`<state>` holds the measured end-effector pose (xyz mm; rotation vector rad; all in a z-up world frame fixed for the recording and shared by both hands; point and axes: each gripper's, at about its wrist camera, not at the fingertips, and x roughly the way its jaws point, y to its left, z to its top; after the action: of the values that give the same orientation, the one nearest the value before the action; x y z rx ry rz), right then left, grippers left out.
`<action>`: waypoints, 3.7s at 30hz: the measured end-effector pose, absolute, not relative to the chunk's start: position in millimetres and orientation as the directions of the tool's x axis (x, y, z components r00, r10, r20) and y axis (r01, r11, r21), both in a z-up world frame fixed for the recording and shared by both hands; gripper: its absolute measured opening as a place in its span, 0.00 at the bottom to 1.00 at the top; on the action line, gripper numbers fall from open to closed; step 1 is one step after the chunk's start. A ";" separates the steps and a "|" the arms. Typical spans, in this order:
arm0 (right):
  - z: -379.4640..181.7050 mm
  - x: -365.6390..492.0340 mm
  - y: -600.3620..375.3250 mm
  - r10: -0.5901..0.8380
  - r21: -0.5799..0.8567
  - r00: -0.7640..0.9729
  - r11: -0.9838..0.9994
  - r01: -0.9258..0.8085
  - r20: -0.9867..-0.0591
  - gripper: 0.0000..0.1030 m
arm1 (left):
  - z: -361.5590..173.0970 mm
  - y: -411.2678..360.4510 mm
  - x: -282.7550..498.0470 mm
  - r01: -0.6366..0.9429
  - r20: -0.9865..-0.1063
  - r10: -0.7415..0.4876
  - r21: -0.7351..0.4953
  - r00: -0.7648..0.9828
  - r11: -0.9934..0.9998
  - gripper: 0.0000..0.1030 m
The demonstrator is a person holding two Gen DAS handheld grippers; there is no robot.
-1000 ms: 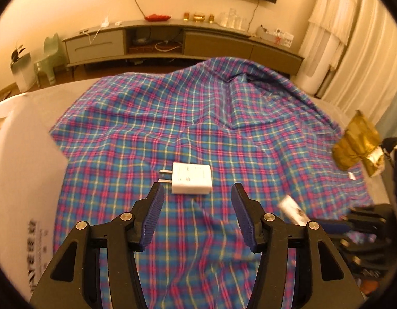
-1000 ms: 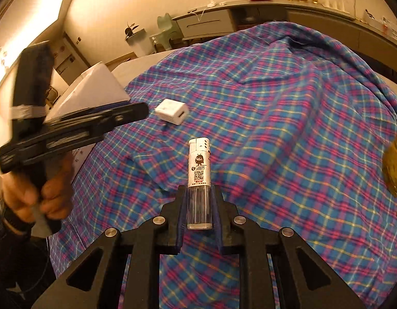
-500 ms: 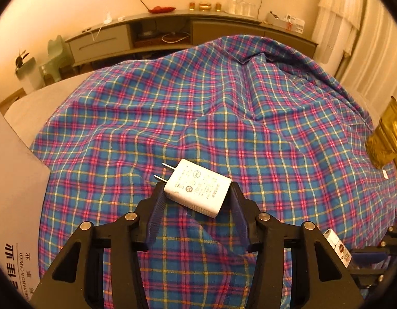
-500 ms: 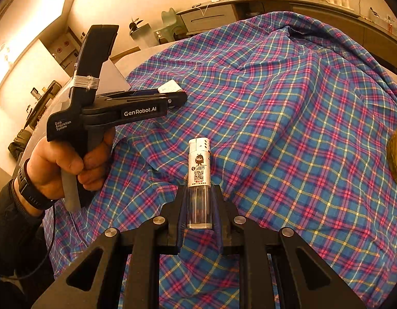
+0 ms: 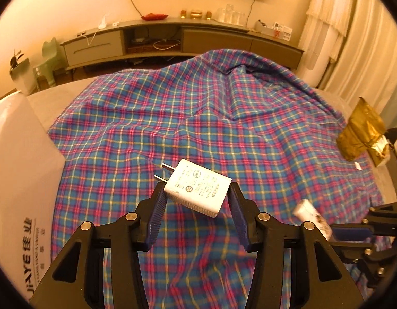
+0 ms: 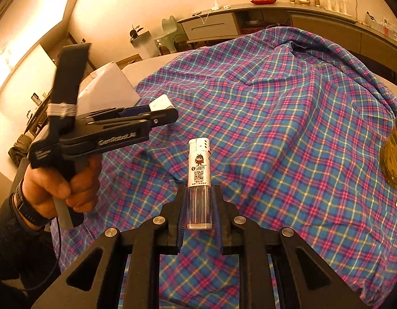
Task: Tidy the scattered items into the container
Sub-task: 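Carry the charger with the left tool while the right tool carries the vial over the container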
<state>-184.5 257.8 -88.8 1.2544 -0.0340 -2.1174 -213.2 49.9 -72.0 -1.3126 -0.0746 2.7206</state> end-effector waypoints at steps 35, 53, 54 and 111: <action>-61.5 -91.0 217.3 -0.539 0.359 -0.440 -0.829 0.429 -0.718 0.19 | 20.3 1.8 -83.5 -0.156 -0.654 0.262 -0.218 -0.710 -0.964 0.49; -55.0 -45.7 168.4 -0.578 0.405 -0.443 -0.808 0.428 -0.685 0.19 | 42.7 -69.8 -37.4 -0.113 -0.593 0.263 -0.278 -0.761 -0.954 0.49; -53.8 -44.8 165.7 -0.581 0.406 -0.442 -0.806 0.431 -0.684 0.19 | 44.0 -71.8 -35.1 -0.113 -0.589 0.264 -0.281 -0.764 -0.953 0.49; 25.9 -24.8 -45.4 -0.693 0.324 -0.332 -0.634 0.702 -0.640 0.19 | 44.3 -279.7 25.9 0.149 -0.493 0.174 -0.547 -0.852 -0.824 0.49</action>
<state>-24.8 -45.4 25.9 0.9718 0.0139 -2.0380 25.9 -279.7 44.3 -0.8499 -0.9279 2.8638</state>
